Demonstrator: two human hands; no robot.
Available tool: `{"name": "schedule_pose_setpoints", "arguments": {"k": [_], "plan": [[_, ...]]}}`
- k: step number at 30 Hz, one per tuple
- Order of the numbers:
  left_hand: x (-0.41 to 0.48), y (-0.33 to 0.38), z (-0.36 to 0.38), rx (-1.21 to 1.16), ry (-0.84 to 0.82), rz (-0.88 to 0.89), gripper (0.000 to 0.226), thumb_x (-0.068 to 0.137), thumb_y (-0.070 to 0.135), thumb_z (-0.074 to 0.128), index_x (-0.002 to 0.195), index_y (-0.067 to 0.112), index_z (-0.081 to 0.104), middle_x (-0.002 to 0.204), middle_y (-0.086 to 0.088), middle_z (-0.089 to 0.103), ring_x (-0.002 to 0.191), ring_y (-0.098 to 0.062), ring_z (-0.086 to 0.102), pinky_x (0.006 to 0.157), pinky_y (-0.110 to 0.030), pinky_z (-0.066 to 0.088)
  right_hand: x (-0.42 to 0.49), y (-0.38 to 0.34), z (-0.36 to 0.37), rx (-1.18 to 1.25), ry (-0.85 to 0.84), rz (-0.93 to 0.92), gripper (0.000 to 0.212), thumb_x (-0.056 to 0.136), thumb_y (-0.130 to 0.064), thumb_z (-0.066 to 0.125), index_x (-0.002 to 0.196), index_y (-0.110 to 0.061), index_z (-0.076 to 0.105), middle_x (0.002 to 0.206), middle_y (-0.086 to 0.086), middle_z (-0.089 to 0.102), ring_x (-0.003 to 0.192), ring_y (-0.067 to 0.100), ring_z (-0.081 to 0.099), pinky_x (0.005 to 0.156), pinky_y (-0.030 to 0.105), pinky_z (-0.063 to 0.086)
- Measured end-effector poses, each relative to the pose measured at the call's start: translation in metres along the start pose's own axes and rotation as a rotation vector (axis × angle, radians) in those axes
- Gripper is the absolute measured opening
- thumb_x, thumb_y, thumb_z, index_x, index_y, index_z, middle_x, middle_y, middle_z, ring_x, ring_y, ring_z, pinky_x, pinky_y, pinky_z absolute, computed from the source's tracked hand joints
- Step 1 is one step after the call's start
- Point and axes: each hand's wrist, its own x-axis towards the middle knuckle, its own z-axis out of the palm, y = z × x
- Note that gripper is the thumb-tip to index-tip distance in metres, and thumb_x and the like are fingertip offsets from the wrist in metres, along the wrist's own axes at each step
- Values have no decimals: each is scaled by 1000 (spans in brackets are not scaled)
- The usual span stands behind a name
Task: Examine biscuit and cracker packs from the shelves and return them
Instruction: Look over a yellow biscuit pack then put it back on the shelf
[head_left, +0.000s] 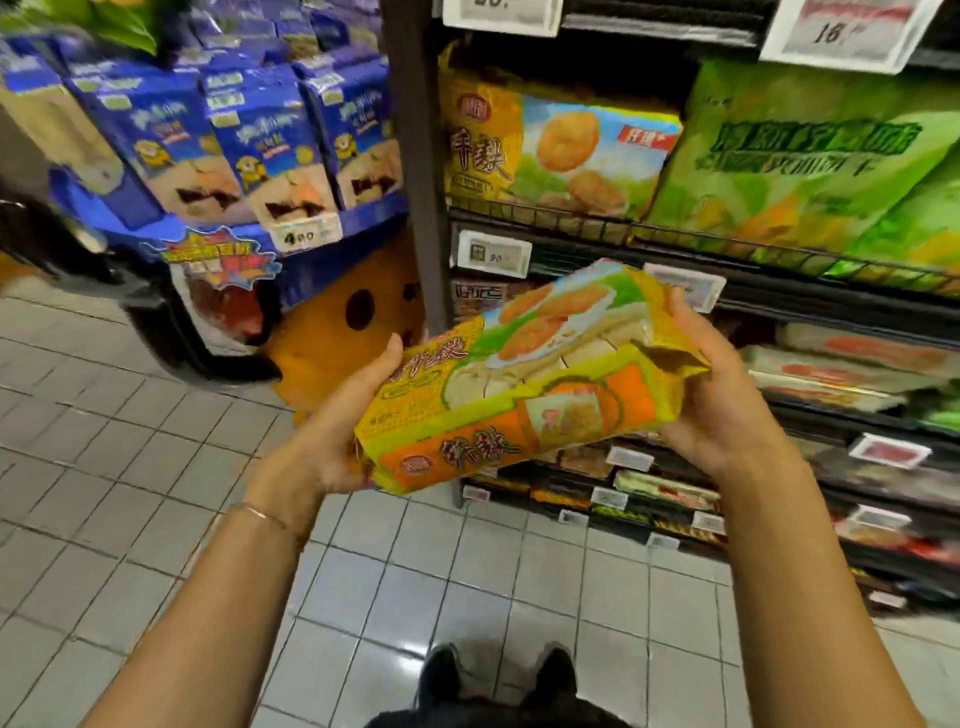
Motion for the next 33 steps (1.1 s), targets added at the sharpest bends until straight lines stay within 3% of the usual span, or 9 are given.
{"name": "schedule_pose_setpoints", "arguments": {"k": [2,4,8,13,16,20,24,28,33], "plan": [[-3,-6,-3,-85,-102,-98,84,75,81,66,137,23,68,144,-19,63,132,-42,60,105,-57,52,-2,0,13,-14,93,-3,59,98,-54,53,142,-14,61,133,14,70,117,33,70,84,47,63],[-1,-10,-11,-125,-102,-107,85,79,85,58,134,21,70,140,-19,65,129,-41,61,99,-52,56,-5,3,19,-49,159,38,51,101,-54,49,128,-17,72,125,14,74,113,36,72,83,53,63],[10,-12,-23,-167,-83,-56,68,92,73,47,81,18,86,91,-11,81,80,-30,80,60,-40,65,-19,22,21,-73,248,72,52,105,-53,42,126,-17,74,130,18,71,113,37,70,89,53,59],[15,0,-28,-88,-161,-2,65,93,73,49,103,20,85,118,-15,77,102,-35,77,74,-46,65,-41,32,18,-32,175,76,58,101,-57,47,140,-18,64,135,14,69,122,37,67,92,59,59],[15,8,-32,-79,-178,84,59,91,65,57,121,19,79,134,-19,69,117,-39,71,80,-50,63,-52,36,12,-16,99,90,60,96,-54,53,143,-17,62,136,11,69,122,32,68,86,51,62],[10,17,-43,-16,-239,313,57,82,53,80,133,30,71,137,-10,69,118,-31,71,80,-47,63,-53,45,11,-124,37,9,65,88,-34,68,148,-16,54,138,12,67,123,34,65,97,55,57],[1,21,-45,130,-328,420,59,67,52,93,121,34,76,121,0,77,109,-20,75,82,-38,63,-45,56,17,-227,140,-159,65,78,-16,76,140,-16,56,119,9,76,103,26,75,76,36,61],[-5,21,-46,184,-342,473,64,63,54,94,120,32,77,119,2,77,108,-17,75,82,-35,62,-41,61,15,-260,160,-277,66,70,-10,86,130,-24,62,121,6,75,109,23,74,82,33,61],[-10,25,-43,244,-286,501,95,61,60,94,138,18,57,130,-7,73,117,-26,70,90,-42,61,-39,67,15,-215,107,-348,62,72,-14,82,129,-28,63,123,5,74,113,24,71,85,33,60]]}}
